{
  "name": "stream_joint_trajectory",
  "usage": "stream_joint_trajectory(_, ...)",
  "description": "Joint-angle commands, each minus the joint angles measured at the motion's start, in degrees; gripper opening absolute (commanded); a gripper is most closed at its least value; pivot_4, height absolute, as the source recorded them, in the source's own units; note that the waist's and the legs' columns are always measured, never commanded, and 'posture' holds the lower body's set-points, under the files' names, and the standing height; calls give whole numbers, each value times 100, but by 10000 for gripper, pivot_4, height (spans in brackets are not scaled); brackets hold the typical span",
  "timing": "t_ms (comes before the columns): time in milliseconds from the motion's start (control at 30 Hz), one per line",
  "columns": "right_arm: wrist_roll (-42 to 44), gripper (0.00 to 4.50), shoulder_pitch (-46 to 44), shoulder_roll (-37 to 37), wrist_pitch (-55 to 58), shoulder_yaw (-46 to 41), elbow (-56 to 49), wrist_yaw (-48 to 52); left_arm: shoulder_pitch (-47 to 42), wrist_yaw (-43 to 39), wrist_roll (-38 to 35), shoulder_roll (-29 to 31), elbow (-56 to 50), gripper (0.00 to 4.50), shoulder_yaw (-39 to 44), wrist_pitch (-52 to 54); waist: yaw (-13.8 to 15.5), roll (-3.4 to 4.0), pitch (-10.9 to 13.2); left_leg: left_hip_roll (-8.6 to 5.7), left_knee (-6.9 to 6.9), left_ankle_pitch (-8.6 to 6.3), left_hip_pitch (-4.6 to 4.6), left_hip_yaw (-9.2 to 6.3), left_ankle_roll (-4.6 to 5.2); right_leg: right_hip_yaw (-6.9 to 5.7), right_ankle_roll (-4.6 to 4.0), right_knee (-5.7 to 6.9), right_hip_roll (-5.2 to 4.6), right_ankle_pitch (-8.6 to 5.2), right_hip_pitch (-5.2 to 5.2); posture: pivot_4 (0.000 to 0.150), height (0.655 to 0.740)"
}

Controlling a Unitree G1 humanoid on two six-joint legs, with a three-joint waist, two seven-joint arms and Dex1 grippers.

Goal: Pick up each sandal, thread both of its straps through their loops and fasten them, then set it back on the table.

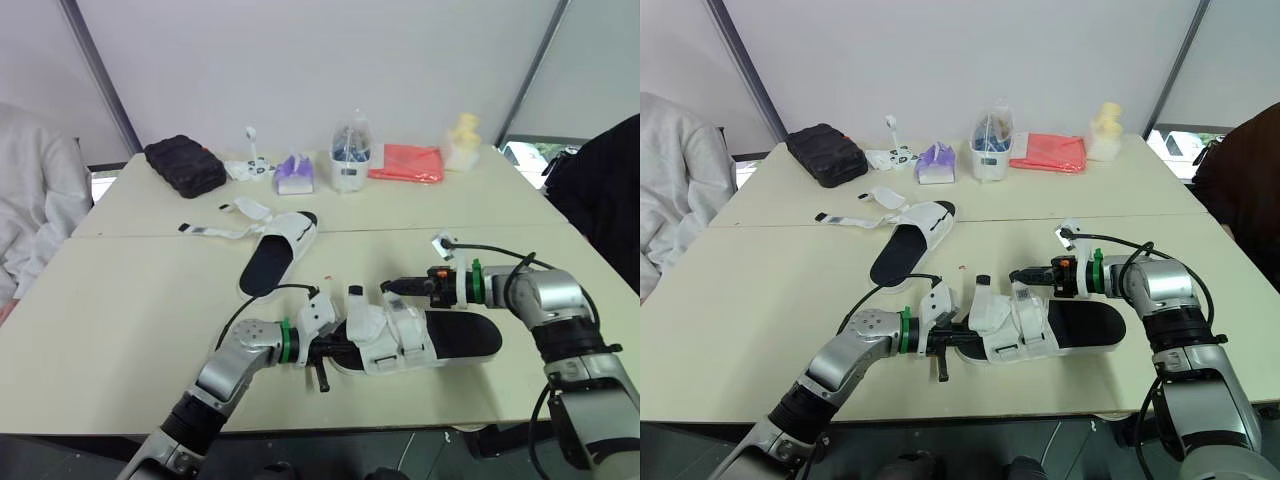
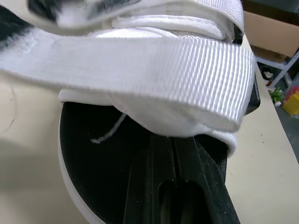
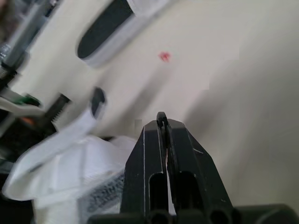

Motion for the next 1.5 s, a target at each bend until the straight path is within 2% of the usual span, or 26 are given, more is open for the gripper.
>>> stream_joint_trajectory(33,-274,180,-141,39,-52,56,123,-124,140,130,180,68,233,0,-93,162,-15,0,0,0,0,0,0,-1,0,0,0,0,0,0,1,1500,7400)
stream_joint_trajectory(167,-328,180,-75,32,-82,27,98,-59,156,160,173,73,218,0,-84,168,-29,0,0,0,1,0,2,-2,0,-1,-2,0,0,1,4,1500,7400)
stream_joint_trajectory(200,-334,2971,-47,29,-125,-9,79,-66,160,167,170,72,214,0,-81,171,-31,0,0,0,2,0,2,-2,0,-1,-2,1,0,1,4,1500,7400)
stream_joint_trajectory(267,-260,10170,-14,-8,-157,-121,-35,23,151,166,165,68,227,0,-74,171,-28,0,0,-1,1,0,2,-3,0,-1,-2,1,0,1,4,1500,7400)
stream_joint_trajectory(333,-164,19176,2,-52,-145,-254,-197,99,145,158,164,67,236,0,-74,165,-29,0,0,-2,0,0,2,-3,0,-1,-2,1,-1,1,3,1500,7400)
stream_joint_trajectory(367,-123,25168,6,-87,-153,-322,-285,140,144,154,165,69,236,0,-77,162,-29,1,0,-3,-1,0,2,-3,0,-1,-2,1,-1,1,3,1500,7400)
stream_joint_trajectory(500,-256,44213,-155,-194,-472,-543,-223,10,120,117,171,87,270,0,-79,130,-31,0,0,-3,0,0,1,-3,0,-1,-2,1,-1,2,3,1500,7400)
stream_joint_trajectory(600,-413,44213,-446,-275,-770,-616,-120,-84,94,80,185,114,297,0,-89,100,-54,1,0,-5,-1,0,1,-3,0,-1,-2,1,-2,2,2,1500,7400)
stream_joint_trajectory(733,-60,44213,-574,-138,-230,-521,-691,194,52,38,191,124,335,0,-103,84,-97,1,0,-4,-3,0,1,-5,0,-2,-2,0,-2,1,3,1500,7400)
stream_joint_trajectory(833,-1,44213,-661,159,52,-376,-711,148,20,23,210,116,368,0,-122,67,-93,1,0,-3,-1,0,2,-8,0,-3,-1,1,-1,2,4,1500,7400)
stream_joint_trajectory(1133,-126,44213,-637,487,178,177,-525,422,24,61,233,108,370,0,-128,56,-89,1,0,-8,-1,0,0,-9,0,-3,-1,2,-5,2,2,1500,7400)
stream_joint_trajectory(1500,-169,44213,-425,618,308,596,-831,548,79,104,211,95,311,0,-112,101,-92,1,0,-8,-1,0,0,-10,0,-3,-1,3,-5,2,1,1500,7400)
